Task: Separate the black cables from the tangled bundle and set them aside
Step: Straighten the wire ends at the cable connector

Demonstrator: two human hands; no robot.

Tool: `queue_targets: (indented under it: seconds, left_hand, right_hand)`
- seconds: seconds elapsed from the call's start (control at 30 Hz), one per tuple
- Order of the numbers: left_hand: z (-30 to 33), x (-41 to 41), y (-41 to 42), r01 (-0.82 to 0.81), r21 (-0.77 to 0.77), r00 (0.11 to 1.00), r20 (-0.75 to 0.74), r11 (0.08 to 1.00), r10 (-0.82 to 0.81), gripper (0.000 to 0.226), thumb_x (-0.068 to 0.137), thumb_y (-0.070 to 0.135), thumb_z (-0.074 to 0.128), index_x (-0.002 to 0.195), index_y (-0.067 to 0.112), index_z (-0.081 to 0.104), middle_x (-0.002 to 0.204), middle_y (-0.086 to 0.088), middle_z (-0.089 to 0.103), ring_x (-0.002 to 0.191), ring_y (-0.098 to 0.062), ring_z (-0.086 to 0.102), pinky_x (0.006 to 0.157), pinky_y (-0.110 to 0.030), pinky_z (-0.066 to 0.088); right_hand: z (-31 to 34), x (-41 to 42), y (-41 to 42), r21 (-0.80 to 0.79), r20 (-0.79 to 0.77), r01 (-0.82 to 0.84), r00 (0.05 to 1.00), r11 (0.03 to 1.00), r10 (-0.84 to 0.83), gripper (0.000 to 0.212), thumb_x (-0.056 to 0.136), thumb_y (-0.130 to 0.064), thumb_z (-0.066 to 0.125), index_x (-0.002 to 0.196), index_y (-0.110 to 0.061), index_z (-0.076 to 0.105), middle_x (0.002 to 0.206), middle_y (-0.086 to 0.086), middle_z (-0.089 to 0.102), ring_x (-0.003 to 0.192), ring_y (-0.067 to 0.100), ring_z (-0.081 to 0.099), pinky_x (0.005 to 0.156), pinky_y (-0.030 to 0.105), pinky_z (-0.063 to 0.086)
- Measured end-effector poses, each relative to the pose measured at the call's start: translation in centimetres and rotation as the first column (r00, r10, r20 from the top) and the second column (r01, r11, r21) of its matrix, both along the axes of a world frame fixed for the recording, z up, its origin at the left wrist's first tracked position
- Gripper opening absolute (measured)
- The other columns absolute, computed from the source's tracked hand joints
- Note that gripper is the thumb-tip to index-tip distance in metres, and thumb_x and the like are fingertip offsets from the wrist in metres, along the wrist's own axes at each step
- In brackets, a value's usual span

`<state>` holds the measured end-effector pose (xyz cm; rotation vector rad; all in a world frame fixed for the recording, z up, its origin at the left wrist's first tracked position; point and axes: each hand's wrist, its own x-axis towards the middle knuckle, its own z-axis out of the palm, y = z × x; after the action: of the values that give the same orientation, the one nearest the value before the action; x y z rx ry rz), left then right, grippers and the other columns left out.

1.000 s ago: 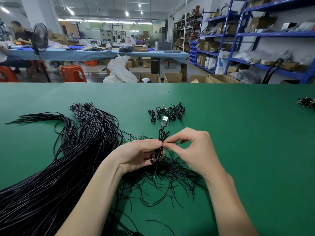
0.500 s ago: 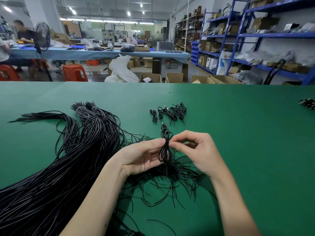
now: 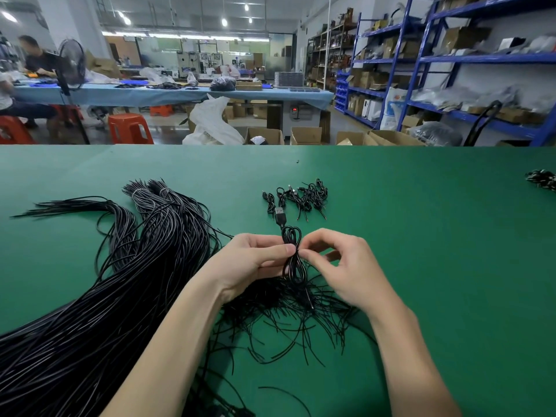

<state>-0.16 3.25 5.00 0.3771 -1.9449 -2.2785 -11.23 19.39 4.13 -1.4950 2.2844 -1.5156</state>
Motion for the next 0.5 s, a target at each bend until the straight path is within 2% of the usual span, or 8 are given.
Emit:
queue_targets:
  seconds: [0.07, 0.13, 0.23, 0.33, 0.43, 0.5]
  left_hand:
    - [-0.11, -0.06, 0.00, 0.002, 0.029, 1.000, -0.010, 1.000, -0.002, 0.019, 0.080, 0.020, 0.074, 0.090, 0.003, 0.072, 0.056, 0.004, 0.051, 0.055, -0.005, 0.056, 0.065, -0.016, 0.052]
    - [-0.11, -0.10, -0.05, 0.013, 0.060, 1.000, -0.011, 0.998, -0.013, 0.023, 0.079, 0.020, 0.074, 0.092, 0.001, 0.075, 0.061, -0.005, 0.043, 0.060, -0.009, 0.056, 0.065, -0.018, 0.053]
    - [0.16, 0.06, -0.13, 0.031, 0.135, 0.999, 0.019, 0.990, -0.034, 0.021, 0.078, 0.017, 0.073, 0.092, 0.001, 0.074, 0.086, -0.018, 0.055, 0.069, -0.012, 0.065, 0.064, -0.019, 0.055]
    - [0.32, 0.24, -0.22, 0.072, 0.191, 0.994, 0.064, 0.979, -0.085, 0.017, 0.076, 0.017, 0.073, 0.089, 0.005, 0.076, 0.081, -0.010, 0.071, 0.068, -0.010, 0.067, 0.063, -0.019, 0.056]
    - [0.32, 0.24, -0.23, 0.090, 0.219, 0.992, 0.069, 0.972, -0.107, 0.013, 0.076, 0.016, 0.073, 0.084, 0.008, 0.078, 0.080, -0.007, 0.072, 0.068, -0.009, 0.066, 0.062, -0.018, 0.055]
    - [0.20, 0.24, -0.11, 0.092, 0.230, 0.993, 0.057, 0.969, -0.107, 0.010, 0.078, 0.014, 0.072, 0.083, 0.009, 0.079, 0.082, -0.007, 0.072, 0.068, -0.009, 0.068, 0.061, -0.018, 0.055]
  right_hand:
    - [0.09, -0.11, 0.12, -0.007, 0.013, 0.005, 1.000, 1.000, -0.005, 0.017, 0.091, -0.017, 0.076, 0.083, -0.032, 0.074, 0.082, -0.019, 0.073, 0.085, 0.005, 0.068, 0.073, 0.015, 0.052]
    - [0.18, -0.25, 0.35, -0.006, 0.050, -0.007, 0.999, 1.000, 0.007, 0.014, 0.090, -0.016, 0.077, 0.085, -0.030, 0.077, 0.082, -0.018, 0.075, 0.085, 0.005, 0.070, 0.077, 0.016, 0.054]
    - [0.24, -0.34, 0.56, 0.020, 0.094, -0.045, 0.995, 0.999, 0.043, 0.015, 0.090, -0.013, 0.077, 0.089, -0.028, 0.079, 0.085, -0.016, 0.077, 0.087, 0.007, 0.073, 0.083, 0.024, 0.058]
    - [0.28, -0.44, 0.59, 0.018, 0.146, -0.070, 0.987, 0.997, 0.067, 0.010, 0.090, -0.017, 0.078, 0.086, -0.027, 0.080, 0.086, -0.011, 0.078, 0.086, 0.010, 0.073, 0.085, 0.032, 0.059]
    - [-0.06, -0.31, 0.31, -0.024, 0.290, -0.075, 0.954, 0.997, 0.079, 0.007, 0.089, -0.021, 0.079, 0.085, -0.026, 0.080, 0.085, -0.004, 0.079, 0.083, 0.019, 0.074, 0.083, 0.034, 0.060]
    - [-0.44, -0.14, 0.06, -0.050, 0.372, -0.074, 0.924, 0.996, 0.087, 0.005, 0.088, -0.020, 0.080, 0.084, -0.023, 0.080, 0.083, 0.000, 0.079, 0.075, 0.017, 0.071, 0.079, 0.031, 0.059]
